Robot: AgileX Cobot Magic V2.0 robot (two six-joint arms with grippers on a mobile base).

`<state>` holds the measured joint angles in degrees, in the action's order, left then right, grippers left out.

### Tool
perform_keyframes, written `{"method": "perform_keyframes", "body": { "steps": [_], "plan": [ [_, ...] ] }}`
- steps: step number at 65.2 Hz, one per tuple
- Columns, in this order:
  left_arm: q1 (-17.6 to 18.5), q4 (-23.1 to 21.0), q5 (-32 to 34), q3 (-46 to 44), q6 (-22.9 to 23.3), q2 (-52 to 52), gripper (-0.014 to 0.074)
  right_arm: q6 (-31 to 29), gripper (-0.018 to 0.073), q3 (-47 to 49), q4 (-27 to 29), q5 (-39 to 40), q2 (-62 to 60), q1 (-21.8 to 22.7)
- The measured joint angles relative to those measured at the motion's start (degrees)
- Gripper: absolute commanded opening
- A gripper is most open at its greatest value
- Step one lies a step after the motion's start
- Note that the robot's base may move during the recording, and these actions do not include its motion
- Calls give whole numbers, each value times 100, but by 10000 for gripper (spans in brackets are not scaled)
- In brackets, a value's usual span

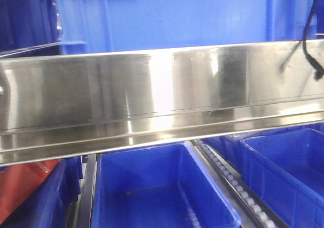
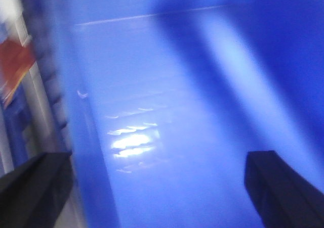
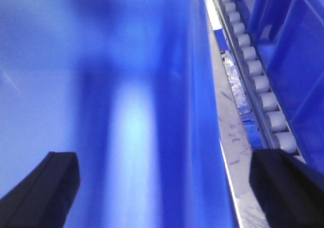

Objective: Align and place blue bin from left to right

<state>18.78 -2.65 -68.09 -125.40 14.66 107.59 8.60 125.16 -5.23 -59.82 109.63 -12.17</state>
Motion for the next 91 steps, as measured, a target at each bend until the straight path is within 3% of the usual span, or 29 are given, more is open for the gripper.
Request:
{"method": "perform_keyframes", "body": {
  "steps": [16, 24, 31, 39, 42, 44, 53, 64, 77, 91],
  "plan": [
    [9, 182, 2, 0, -11, -149, 600, 0, 565, 0, 12, -21, -181, 0],
    [9, 415, -83, 0, -11, -417, 555, 0, 442, 9, 134, -43, -427, 0],
    [9, 644, -168, 0, -11, -681, 361, 0, 203, 9, 227, -170, -653, 0],
    [9, 890, -222, 0, -21, -926, 44, 0, -99, 24, 264, -330, -854, 0],
    [9, 963, -224, 0, -21, -991, -67, 0, -167, 28, 275, -401, -902, 0],
    [9, 992, -224, 0, -21, -1022, -111, 0, -162, 28, 274, -460, -946, 0],
    [9, 1066, -234, 189, -44, -1289, -110, 0, -162, -104, 298, -571, -1149, 0],
    [9, 1076, -90, 999, -44, -1853, -110, -11, -162, -956, 286, -350, -1594, 0],
    [9, 1076, 990, 2671, -44, -2935, -110, -11, -162, -2728, 275, 624, -2570, 0],
    [9, 1076, 2694, 4802, -55, -4609, -110, -11, -162, -4700, 263, 2063, -4284, 0]
  ]
}}
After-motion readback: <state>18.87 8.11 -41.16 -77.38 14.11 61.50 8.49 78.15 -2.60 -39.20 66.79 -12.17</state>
